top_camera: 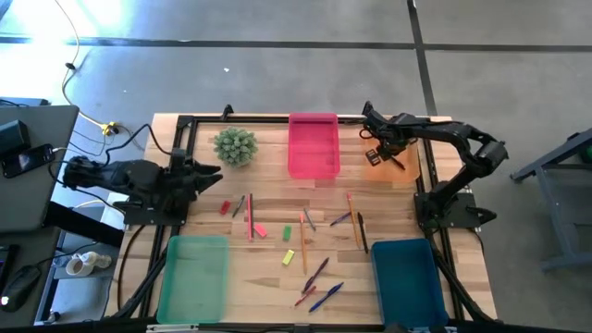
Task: Sort crayons/erasers/pens/pencils in bins
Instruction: Put the right black pen into the orange bin, then put the red eraser into the green bin
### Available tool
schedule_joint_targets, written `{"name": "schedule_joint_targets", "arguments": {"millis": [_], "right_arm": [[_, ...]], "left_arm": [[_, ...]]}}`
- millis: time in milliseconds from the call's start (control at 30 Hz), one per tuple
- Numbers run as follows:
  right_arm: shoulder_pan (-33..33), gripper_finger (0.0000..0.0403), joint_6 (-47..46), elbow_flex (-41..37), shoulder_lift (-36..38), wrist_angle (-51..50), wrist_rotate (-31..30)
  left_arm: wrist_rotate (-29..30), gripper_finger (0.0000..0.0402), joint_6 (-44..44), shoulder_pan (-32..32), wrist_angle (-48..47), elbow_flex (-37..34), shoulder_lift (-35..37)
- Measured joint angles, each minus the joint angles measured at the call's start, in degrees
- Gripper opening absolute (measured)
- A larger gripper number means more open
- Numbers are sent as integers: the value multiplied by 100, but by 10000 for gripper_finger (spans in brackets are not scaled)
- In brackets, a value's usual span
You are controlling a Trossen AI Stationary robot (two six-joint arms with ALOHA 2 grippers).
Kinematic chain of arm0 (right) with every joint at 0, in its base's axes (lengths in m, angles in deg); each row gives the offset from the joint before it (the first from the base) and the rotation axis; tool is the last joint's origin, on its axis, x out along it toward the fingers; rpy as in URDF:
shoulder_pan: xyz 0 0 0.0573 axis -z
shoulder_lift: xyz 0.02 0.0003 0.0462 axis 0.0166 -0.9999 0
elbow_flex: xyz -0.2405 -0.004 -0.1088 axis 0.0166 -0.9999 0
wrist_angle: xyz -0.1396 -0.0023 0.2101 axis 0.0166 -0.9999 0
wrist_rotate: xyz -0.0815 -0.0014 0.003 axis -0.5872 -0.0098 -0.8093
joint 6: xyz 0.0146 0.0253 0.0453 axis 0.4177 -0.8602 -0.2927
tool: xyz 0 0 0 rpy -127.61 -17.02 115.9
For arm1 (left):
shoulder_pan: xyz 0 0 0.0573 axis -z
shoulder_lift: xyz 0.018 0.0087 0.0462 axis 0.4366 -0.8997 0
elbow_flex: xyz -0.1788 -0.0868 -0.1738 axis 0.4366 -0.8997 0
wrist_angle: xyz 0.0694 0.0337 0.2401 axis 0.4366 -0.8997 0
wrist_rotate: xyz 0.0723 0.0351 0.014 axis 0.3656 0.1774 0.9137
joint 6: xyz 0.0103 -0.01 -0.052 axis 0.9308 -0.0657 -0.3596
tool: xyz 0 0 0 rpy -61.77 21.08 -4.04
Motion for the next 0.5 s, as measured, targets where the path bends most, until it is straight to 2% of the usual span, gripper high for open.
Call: {"name": "schedule_joint_targets", "arguments": {"millis": [200, 500], "right_arm": [[0, 121, 2, 529, 0, -549, -16], [0, 122, 151, 1423, 4, -908, -44]], "left_arm": [[98, 262, -631, -1, -1373, 674, -847], [-371, 262, -1531, -1, -2931, 1450, -2002]]}}
